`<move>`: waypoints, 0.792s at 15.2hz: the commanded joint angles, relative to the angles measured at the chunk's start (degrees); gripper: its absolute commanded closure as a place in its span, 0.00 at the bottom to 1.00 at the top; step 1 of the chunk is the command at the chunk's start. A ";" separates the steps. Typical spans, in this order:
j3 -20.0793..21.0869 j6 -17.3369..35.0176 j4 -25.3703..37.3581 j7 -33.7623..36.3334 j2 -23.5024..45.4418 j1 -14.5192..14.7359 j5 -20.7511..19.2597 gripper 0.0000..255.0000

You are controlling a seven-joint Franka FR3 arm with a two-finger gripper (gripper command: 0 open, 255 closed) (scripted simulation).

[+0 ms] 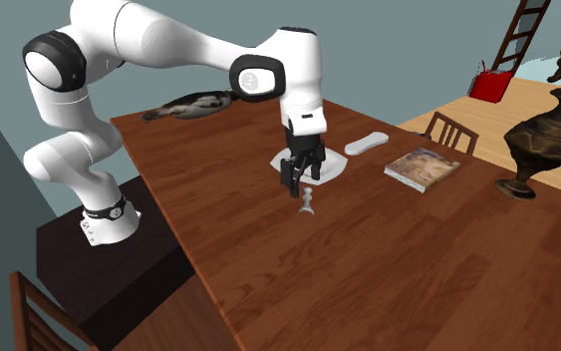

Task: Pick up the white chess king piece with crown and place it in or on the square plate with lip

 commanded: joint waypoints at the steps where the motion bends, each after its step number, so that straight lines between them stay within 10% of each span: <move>1: -0.12 1.46 -0.83 0.12 0.63 -0.03 -0.25 0.00; 10: -0.20 2.47 -1.50 0.23 0.99 -0.06 -0.42 0.00; 11: -0.20 2.47 -1.50 0.23 0.99 -0.06 -0.42 1.00; 12: -0.20 2.47 -1.50 0.23 0.99 -0.06 -0.42 1.00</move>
